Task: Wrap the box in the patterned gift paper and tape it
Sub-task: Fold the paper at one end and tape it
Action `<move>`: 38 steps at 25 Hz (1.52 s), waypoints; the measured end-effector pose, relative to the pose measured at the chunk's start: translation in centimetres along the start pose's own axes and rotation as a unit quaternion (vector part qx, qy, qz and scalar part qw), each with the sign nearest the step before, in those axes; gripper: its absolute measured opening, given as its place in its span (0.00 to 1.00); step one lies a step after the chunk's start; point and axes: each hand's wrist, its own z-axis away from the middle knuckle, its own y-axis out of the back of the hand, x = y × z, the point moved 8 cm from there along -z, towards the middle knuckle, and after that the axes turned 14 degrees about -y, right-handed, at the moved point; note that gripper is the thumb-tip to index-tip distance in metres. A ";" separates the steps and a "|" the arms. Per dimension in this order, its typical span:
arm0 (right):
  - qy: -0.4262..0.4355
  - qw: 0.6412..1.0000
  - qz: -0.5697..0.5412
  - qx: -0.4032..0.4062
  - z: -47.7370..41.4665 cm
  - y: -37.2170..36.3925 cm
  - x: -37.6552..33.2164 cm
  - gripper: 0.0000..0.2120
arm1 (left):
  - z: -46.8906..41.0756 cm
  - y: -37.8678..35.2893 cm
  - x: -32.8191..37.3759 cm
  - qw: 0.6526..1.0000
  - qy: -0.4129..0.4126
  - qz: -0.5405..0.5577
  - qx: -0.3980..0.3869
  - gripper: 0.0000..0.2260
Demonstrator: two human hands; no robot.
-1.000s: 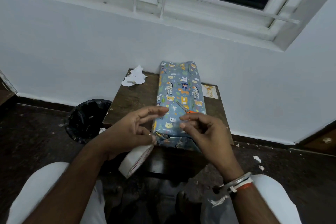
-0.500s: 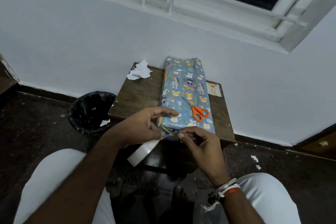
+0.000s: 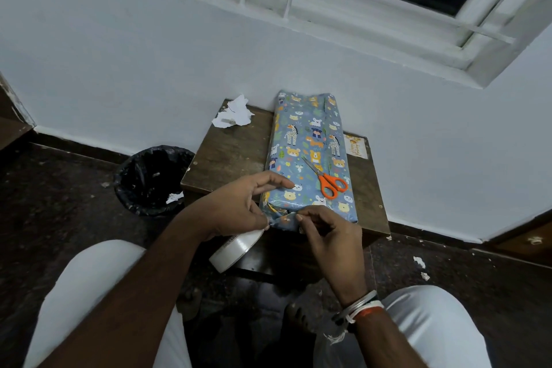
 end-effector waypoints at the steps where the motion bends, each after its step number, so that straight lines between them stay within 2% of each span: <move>1: 0.006 1.000 0.015 0.025 0.1 0.0 0.0 0.03 | 0.0 0.1 -0.1 1.000 0.003 -0.001 0.004 0.31; 6: 0.033 0.993 0.059 0.099 0.6 -0.2 -0.8 0.07 | 0.1 0.0 -0.5 1.000 0.012 0.005 0.005 0.31; 9: 0.016 0.989 0.113 0.095 0.2 0.3 -1.2 0.18 | 0.1 0.0 -0.9 1.000 0.017 0.017 0.004 0.31; 10: 0.018 0.984 0.150 0.093 -0.2 0.5 -1.3 0.19 | 0.1 0.0 -1.0 1.000 0.016 0.021 0.003 0.31; 12: 0.034 0.972 0.213 0.097 -0.7 0.9 -1.4 0.16 | 0.0 0.0 -1.0 0.999 0.016 0.029 0.003 0.30; 16: 0.058 0.962 0.248 0.099 -0.9 0.7 -1.5 0.12 | -0.1 0.0 -1.1 0.999 0.021 0.040 0.012 0.29; 22: 0.121 0.941 0.305 0.080 -1.5 0.8 -1.8 0.16 | -0.2 0.0 -1.0 0.998 0.020 0.061 0.024 0.29; 27: 0.165 0.921 0.341 0.091 -1.5 1.0 -3.3 0.12 | -0.1 0.0 -0.5 0.997 0.033 0.055 0.038 0.28; 31: 0.160 0.914 0.370 0.056 -1.9 0.9 -3.0 0.11 | 0.0 -0.1 0.2 0.995 0.037 0.070 0.054 0.29; 33: 0.146 0.919 0.367 0.015 -2.6 1.1 -2.6 0.14 | -0.1 0.0 0.7 0.993 0.028 0.090 0.072 0.28; 36: 0.098 0.941 0.320 -0.056 -3.8 2.1 -1.7 0.16 | -0.4 -0.6 1.6 0.988 0.013 0.117 0.096 0.27; 38: 0.064 0.964 0.249 -0.071 -4.1 2.8 -1.7 0.14 | -0.7 -1.3 2.3 0.988 -0.005 0.118 0.097 0.27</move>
